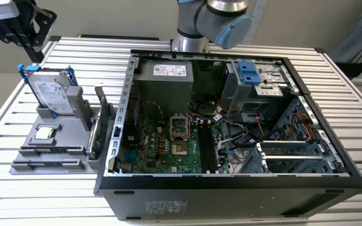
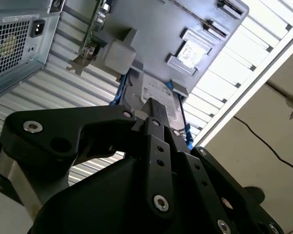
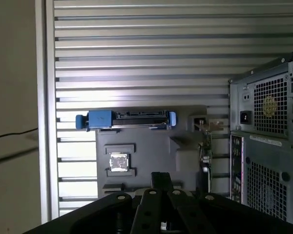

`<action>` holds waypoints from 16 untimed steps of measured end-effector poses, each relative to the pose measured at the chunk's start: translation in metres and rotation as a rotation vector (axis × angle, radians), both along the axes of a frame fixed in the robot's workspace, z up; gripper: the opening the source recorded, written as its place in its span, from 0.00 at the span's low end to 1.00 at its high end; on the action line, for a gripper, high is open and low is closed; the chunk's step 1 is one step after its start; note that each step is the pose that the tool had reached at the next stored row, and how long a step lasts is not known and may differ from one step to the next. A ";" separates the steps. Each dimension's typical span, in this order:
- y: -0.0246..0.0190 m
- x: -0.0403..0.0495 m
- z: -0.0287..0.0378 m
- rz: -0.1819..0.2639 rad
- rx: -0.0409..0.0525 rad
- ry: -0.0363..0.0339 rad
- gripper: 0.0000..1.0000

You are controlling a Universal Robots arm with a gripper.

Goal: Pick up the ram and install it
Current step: 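Reach for the ram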

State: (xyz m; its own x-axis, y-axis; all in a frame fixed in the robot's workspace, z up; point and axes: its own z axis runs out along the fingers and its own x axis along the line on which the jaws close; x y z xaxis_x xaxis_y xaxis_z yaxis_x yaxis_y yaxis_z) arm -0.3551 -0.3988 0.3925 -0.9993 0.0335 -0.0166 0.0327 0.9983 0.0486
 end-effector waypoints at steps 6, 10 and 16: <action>0.0000 -0.0078 -0.0002 0.024 0.0000 0.0000 0.00; 0.0000 -0.0090 -0.0002 0.028 -0.0001 0.0002 0.00; -0.0032 -0.0091 -0.0002 0.028 0.0001 0.0003 0.00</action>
